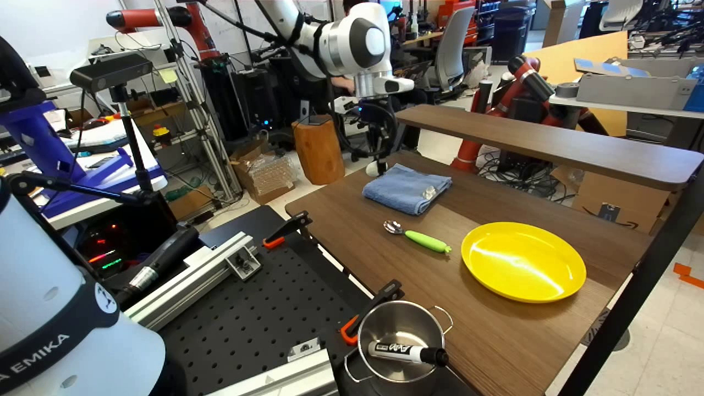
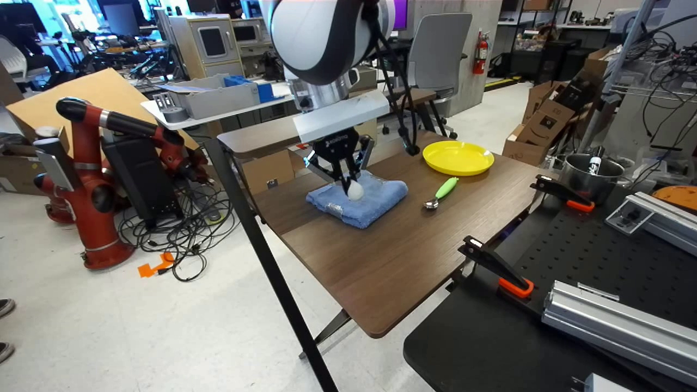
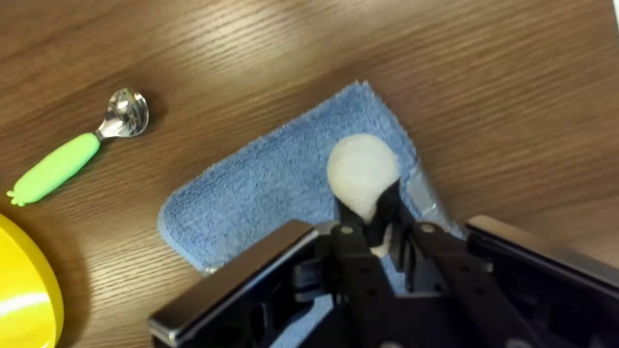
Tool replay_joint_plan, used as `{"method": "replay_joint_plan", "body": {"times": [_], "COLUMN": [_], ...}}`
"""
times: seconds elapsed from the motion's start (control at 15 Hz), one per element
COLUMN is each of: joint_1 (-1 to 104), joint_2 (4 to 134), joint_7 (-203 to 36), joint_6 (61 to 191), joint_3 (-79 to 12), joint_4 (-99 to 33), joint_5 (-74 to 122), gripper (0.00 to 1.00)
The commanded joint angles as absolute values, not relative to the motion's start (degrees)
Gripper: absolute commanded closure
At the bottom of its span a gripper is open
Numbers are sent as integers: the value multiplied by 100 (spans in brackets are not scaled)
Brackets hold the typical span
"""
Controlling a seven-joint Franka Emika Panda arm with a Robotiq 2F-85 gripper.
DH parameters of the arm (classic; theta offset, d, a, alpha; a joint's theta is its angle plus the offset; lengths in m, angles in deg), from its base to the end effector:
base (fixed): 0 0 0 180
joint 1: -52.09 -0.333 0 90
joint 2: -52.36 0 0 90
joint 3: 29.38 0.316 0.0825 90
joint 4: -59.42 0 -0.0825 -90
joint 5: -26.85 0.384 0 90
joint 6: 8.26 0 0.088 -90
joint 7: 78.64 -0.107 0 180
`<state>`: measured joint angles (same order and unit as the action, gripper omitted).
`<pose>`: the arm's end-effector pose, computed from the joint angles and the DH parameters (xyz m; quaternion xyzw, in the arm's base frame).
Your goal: Pick up the white object on the towel and place it on the left
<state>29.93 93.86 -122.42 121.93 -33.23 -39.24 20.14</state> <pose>0.6162 0.2039 0.1535 0.9792 -0.1722 -0.0411 0.0996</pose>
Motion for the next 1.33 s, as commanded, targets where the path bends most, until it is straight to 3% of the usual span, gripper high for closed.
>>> {"method": "replay_joint_plan", "body": {"times": [0.0,0.6,0.67,0.8,1.27], "joint_1": [2605,2199,2192,2216,2273], "joint_2": [9077,9135,9125,9081,8997], "joint_7": [-12490,-12759,-12766,-12748,-12685], "joint_6": [12568,13494,13561,13620,13633], "joint_3": [-3395,-3497,-3514,-3508,-3509], "joint_4": [-4642,-5537,-5584,-5630,-5712], "joint_5": [1372,311,234,159,178], "gripper": [96,96,61,51,1]}}
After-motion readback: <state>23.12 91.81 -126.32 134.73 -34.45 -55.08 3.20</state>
